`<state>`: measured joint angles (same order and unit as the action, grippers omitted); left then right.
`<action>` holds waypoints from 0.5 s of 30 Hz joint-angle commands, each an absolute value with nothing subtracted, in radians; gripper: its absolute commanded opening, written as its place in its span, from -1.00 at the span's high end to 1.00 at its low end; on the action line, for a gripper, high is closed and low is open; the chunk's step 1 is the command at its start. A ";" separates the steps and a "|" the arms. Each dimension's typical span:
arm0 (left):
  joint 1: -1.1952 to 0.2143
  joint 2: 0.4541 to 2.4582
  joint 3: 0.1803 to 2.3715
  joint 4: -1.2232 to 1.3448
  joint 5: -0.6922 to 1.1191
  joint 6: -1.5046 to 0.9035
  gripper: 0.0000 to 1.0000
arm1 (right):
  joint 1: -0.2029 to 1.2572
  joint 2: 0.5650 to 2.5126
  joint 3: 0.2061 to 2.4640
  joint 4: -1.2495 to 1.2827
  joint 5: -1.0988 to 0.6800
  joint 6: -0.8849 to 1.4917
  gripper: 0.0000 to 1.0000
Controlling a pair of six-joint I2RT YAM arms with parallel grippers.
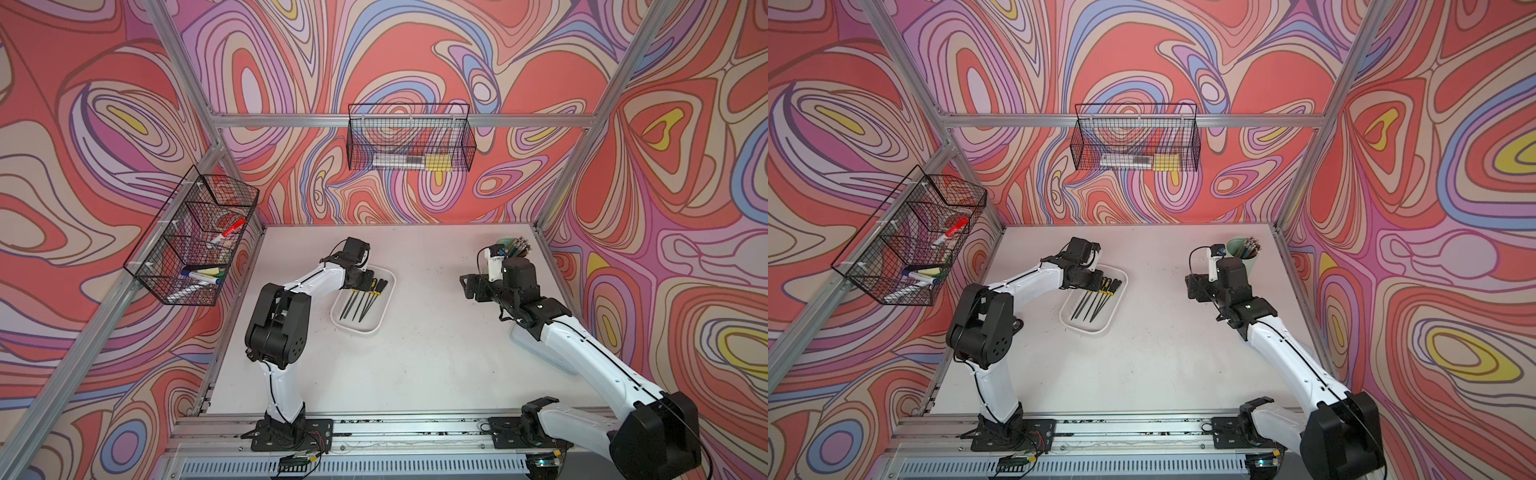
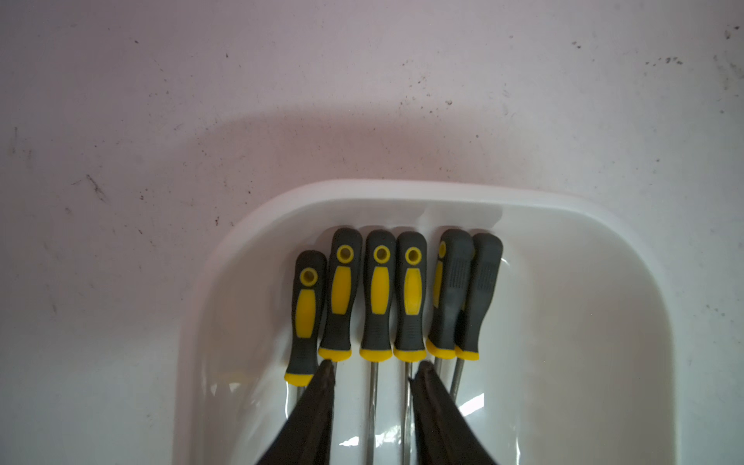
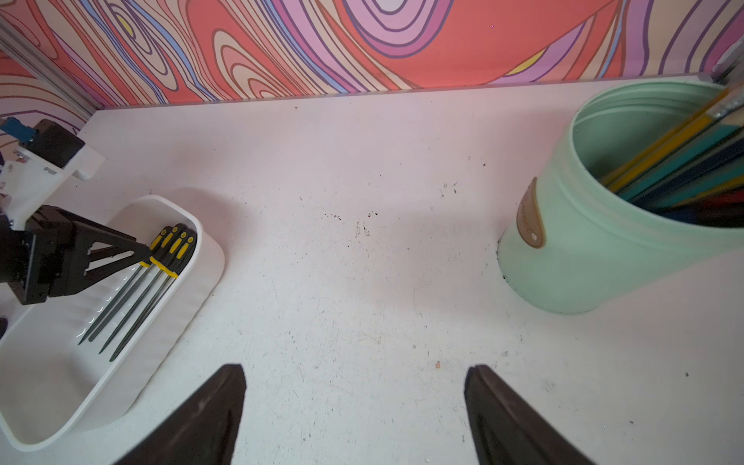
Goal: Take the file tool out of the storage box
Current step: Pick up the file tool from the storage box.
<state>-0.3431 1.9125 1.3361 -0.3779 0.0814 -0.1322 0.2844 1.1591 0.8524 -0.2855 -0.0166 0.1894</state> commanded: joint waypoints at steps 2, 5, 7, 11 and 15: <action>-0.351 1.943 1.362 -0.338 0.055 -0.143 0.29 | 0.291 1.147 0.839 -0.284 -0.003 0.198 -0.73; -0.351 1.957 1.369 -0.326 0.049 -0.146 0.32 | 0.291 1.148 0.838 -0.282 -0.003 0.199 -0.73; -0.353 1.963 1.374 -0.322 0.033 -0.147 0.36 | 0.291 1.149 0.835 -0.280 -0.002 0.201 -0.73; -0.352 1.983 1.388 -0.319 -0.001 -0.146 0.43 | 0.291 1.150 0.830 -0.279 -0.001 0.201 -0.73; -0.352 2.009 1.410 -0.327 -0.004 -0.140 0.45 | 0.293 1.150 0.828 -0.276 -0.005 0.203 -0.72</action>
<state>-0.3481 1.9781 1.3804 -0.3355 0.0185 -0.1383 0.2855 1.1591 0.8425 -0.2844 -0.0151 0.1967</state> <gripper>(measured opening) 0.278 0.861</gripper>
